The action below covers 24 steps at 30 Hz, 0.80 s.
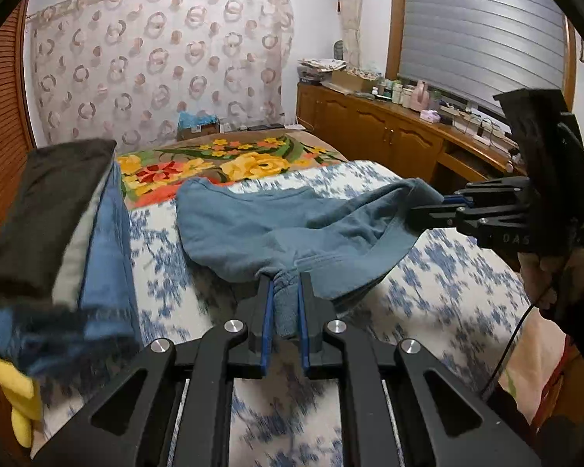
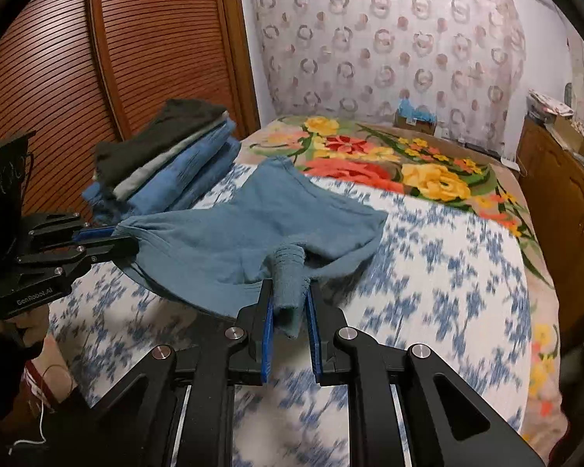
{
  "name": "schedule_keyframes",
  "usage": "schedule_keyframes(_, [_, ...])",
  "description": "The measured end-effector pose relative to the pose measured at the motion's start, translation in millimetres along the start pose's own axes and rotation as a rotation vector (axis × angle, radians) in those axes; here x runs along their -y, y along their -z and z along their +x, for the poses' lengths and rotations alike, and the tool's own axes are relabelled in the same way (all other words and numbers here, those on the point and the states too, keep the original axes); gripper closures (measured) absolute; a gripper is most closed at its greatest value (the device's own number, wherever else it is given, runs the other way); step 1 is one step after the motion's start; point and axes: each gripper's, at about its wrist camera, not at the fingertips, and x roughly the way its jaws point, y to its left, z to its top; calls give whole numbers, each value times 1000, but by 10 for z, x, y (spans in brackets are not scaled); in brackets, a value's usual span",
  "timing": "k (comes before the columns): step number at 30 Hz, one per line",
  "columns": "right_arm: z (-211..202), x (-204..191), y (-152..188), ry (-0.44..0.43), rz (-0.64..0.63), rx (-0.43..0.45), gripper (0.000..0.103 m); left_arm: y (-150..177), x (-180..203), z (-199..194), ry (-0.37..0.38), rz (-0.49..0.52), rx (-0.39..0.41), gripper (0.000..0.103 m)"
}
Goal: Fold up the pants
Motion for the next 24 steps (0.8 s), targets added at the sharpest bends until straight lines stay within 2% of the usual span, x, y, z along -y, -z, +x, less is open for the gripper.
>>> schedule_keyframes(10, [-489,-101,401,-8,6,-39,88,345,134,-216,31,-25,-18,91])
schedule_keyframes(17, [-498,-160,630,-7,50,-31,88,620,233,-228,43,-34,-46,91])
schedule_keyframes(24, [-396,-117,893,-36,129,-64,88,822,251,-155,48,-58,-89,91])
